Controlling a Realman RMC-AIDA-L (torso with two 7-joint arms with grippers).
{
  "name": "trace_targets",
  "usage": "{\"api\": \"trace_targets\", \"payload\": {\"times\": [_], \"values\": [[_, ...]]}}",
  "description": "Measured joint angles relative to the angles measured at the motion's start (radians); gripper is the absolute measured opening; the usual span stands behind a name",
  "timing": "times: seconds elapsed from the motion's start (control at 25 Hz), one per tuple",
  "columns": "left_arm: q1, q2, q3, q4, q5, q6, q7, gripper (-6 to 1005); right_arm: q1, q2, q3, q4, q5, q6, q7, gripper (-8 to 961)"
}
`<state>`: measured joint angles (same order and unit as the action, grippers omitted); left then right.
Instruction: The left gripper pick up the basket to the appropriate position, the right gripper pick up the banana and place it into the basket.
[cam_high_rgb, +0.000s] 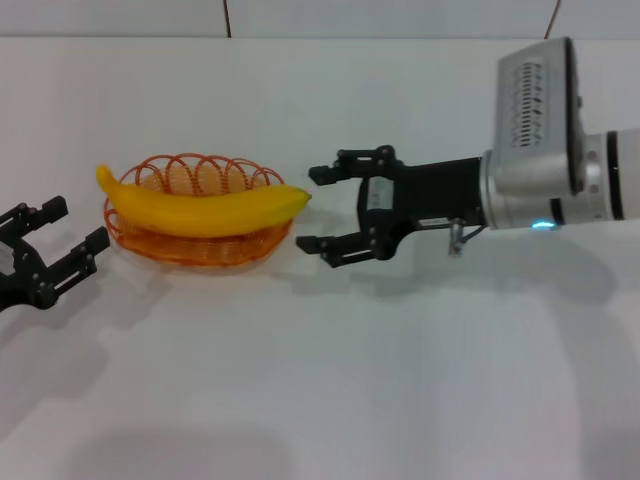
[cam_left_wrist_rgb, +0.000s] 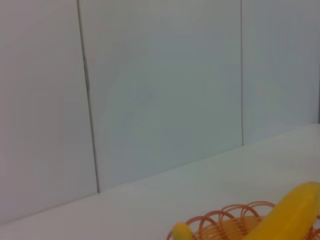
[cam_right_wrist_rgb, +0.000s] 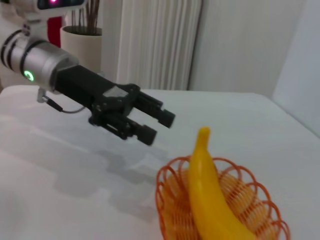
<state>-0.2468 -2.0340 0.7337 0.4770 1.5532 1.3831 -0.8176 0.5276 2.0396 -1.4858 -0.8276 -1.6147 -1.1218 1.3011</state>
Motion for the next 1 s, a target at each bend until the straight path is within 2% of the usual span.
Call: {"api": "trace_targets", "payload": {"times": [0.24,0.36,1.0], "values": [[-0.002,0.000,-0.005,0.000,-0.002,0.002,0.000,649,0.027,-0.007,0.094,0.133,-0.003,-0.013,-0.090,834],[-0.003,-0.001,-0.005,0.000,-0.002,0.004,0.001,649,0.038,-0.013,0.105,0.172,-0.005,-0.020,-0.092,833],[-0.006,-0.002,-0.002,0.000,-0.006,0.004,0.005,648,-0.002,-0.016,0.152,0.200,-0.031,-0.044,-0.077,834]]}}
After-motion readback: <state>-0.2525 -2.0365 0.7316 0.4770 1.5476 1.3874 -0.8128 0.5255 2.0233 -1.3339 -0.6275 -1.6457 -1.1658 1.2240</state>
